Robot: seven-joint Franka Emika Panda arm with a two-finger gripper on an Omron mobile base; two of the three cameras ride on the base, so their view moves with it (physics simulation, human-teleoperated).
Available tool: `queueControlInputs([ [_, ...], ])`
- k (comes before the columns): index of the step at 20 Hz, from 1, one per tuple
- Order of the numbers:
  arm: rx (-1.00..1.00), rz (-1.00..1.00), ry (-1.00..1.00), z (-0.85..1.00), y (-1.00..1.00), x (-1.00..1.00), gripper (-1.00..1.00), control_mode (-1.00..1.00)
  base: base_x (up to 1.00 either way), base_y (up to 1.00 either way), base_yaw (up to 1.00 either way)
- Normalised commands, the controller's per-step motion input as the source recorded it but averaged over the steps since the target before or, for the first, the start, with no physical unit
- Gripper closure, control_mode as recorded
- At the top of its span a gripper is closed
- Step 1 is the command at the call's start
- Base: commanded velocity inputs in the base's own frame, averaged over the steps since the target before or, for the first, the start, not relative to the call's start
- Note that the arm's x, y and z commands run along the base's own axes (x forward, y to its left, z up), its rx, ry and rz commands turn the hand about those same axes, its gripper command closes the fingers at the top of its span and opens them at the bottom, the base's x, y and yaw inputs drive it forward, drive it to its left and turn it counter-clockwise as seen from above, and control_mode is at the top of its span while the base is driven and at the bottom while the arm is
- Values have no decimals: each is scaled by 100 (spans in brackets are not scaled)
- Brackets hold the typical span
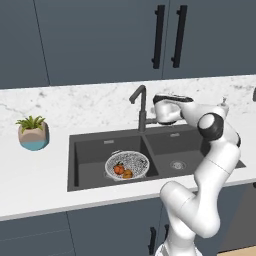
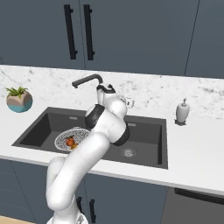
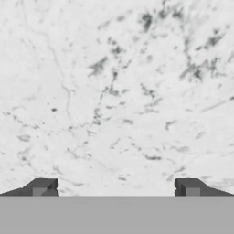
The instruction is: Put the colander in the sink, put the peach, orange in the colander, and turn on the sink faucet and pour water over the colander.
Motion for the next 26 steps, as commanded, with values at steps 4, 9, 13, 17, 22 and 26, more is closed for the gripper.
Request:
queueControlInputs([
  [4,0,0,0,0,-68,0,-100,-100,0,0,0],
  [9,0,0,0,0,-55,0,-100,-100,0,0,0],
  [13,0,0,3,0,-36,0,-100,-100,0,0,0],
  [17,0,0,4,0,-34,0,-100,-100,0,0,0],
  [22,0,0,5,0,-30,0,-100,-100,0,0,0],
  [26,0,0,5,0,-33,0,-100,-100,0,0,0],
])
